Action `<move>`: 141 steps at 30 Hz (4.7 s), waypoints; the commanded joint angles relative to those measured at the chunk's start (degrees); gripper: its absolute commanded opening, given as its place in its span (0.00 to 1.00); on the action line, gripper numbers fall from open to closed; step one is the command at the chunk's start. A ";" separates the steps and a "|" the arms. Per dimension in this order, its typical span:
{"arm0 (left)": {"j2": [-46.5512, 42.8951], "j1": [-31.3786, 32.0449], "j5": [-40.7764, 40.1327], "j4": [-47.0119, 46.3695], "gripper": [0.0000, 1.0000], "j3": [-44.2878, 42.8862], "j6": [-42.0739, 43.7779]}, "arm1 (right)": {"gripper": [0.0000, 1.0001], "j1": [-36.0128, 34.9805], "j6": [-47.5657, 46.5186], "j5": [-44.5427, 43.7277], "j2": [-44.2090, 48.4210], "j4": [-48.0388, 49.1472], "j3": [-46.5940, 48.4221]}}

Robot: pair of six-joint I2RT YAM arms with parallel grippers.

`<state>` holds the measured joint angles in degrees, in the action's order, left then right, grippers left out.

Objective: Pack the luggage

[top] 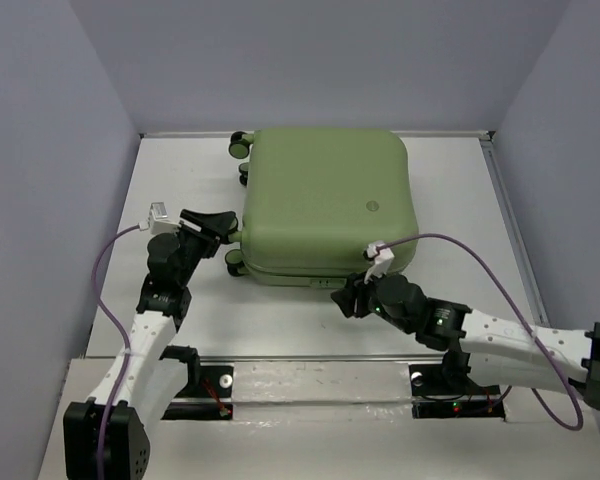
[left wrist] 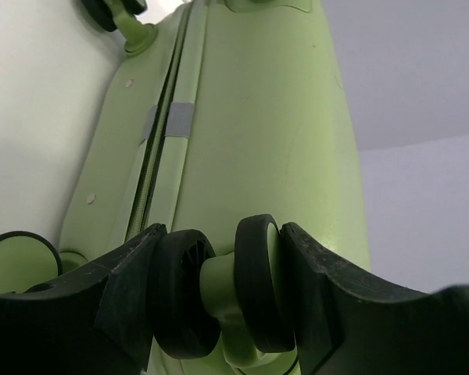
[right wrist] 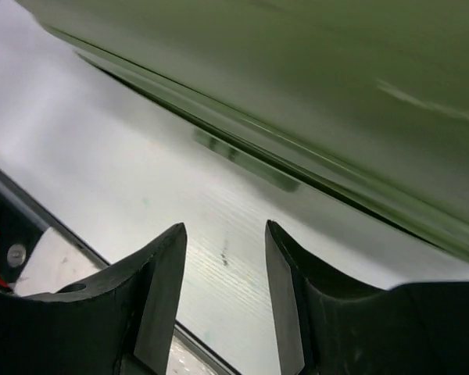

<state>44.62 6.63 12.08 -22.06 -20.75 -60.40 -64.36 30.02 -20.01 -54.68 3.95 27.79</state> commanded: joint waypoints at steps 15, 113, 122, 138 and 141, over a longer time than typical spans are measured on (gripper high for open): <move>10.66 -5.66 2.59 2.73 0.06 -16.78 13.64 | 0.57 19.45 -13.24 18.95 -19.24 -1.66 23.44; 11.36 -9.88 9.89 -0.87 0.06 -5.62 13.82 | 0.07 50.91 -19.83 40.05 -24.26 46.15 0.42; 12.06 -1.02 5.86 -3.77 0.06 -3.07 11.63 | 0.07 26.69 -21.32 22.86 -21.87 29.92 4.27; 9.43 5.14 5.85 -6.59 0.06 -0.42 8.72 | 0.07 9.95 -20.18 6.46 -21.90 2.83 18.62; 9.96 5.41 6.03 -8.16 0.06 -0.34 7.85 | 0.07 9.95 -18.08 17.26 -22.92 5.71 20.97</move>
<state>53.65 6.59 1.78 -32.36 -22.20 -59.13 -51.16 8.93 -23.97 -79.05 5.06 43.13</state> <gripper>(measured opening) 0.688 0.076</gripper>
